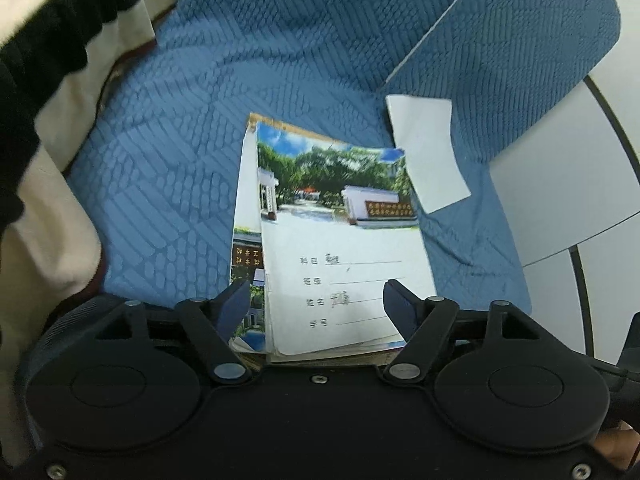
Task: Organize objects
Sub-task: 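Lower the postcards onto the book stack and open both grippers, then raise both open grippers and move them toward the plain white card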
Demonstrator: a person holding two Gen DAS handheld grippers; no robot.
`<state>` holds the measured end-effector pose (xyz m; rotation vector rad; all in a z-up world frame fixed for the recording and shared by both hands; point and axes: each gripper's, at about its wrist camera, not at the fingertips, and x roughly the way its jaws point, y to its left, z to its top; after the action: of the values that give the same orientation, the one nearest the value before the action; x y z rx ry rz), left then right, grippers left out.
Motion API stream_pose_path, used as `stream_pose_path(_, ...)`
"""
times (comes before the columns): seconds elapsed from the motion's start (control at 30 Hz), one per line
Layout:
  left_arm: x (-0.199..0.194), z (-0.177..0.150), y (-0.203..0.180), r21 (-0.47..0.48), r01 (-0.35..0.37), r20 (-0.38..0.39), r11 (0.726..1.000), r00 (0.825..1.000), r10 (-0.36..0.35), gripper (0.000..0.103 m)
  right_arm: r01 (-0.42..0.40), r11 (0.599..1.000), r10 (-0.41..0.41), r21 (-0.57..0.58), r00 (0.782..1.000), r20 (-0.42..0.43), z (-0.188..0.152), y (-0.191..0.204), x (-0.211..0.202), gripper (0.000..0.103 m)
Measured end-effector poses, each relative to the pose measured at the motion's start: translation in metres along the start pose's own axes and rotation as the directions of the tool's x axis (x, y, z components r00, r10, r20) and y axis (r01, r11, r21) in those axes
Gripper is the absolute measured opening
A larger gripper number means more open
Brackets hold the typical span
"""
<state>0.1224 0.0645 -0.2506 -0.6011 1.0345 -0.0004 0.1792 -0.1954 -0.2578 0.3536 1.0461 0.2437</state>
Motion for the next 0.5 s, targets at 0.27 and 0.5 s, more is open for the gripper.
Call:
stream_pose_path(0.27, -0.040, -0.008, -0.041, 0.074, -0.022, 0.073, 0.997, 0.997, 0.017, 0.075, -0.048, 0.997, 0.053, -0.057, 0.994, 0.099, 0.013, 0.006, -0.043, 0.054)
stream_pose_path(0.5, -0.074, -0.019, -0.076, 0.096, -0.024, 0.143, 0.995, 0.990, 0.010, 0.078, -0.094, 0.991, 0.110, -0.094, 0.977, 0.181, 0.021, 0.008, -0.087, 0.054)
